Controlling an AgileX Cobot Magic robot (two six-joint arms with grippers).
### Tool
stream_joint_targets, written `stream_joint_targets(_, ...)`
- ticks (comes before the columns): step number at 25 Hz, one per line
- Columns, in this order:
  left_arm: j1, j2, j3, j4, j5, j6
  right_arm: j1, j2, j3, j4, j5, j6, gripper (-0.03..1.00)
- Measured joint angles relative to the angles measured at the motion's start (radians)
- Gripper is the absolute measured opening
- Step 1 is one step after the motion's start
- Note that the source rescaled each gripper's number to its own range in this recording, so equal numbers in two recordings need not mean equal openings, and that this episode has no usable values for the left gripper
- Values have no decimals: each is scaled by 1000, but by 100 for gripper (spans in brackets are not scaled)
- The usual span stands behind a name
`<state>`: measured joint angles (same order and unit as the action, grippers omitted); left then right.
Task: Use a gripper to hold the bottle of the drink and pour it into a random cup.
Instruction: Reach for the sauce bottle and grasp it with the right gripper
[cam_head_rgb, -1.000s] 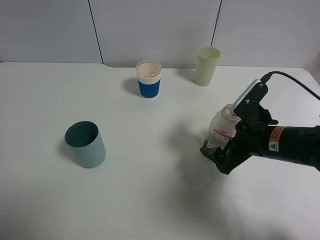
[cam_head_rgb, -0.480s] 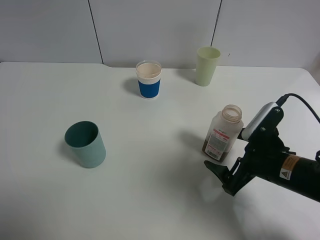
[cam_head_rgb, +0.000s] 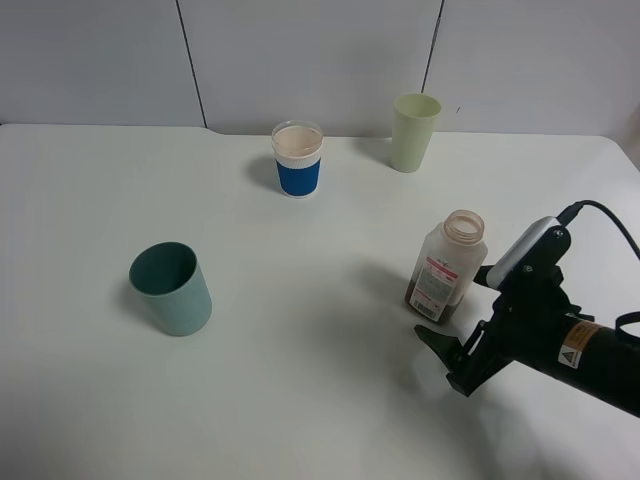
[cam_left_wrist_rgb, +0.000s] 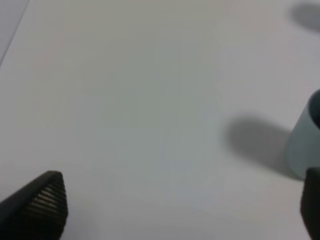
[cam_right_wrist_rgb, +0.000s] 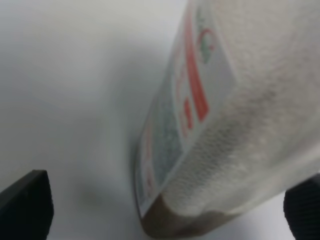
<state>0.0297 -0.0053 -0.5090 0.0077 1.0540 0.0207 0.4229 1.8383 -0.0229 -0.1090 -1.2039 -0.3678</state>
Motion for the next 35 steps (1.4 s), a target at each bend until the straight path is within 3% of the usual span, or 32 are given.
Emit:
stream_joint_targets(3, 0, 0, 0, 0, 0, 0, 0, 2, 0, 6, 0, 0, 87)
stream_joint_targets(11, 0, 0, 0, 0, 0, 0, 0, 2, -2, 6, -1, 0, 68)
stream_joint_targets(28, 0, 0, 0, 0, 0, 0, 0, 3, -71, 6, -1, 39, 66)
stream_joint_targets(30, 0, 0, 0, 0, 0, 0, 0, 3, -71, 6, -1, 39, 56)
stream_joint_targets(35, 0, 0, 0, 0, 0, 0, 0, 3, -71, 3, 0, 41, 7)
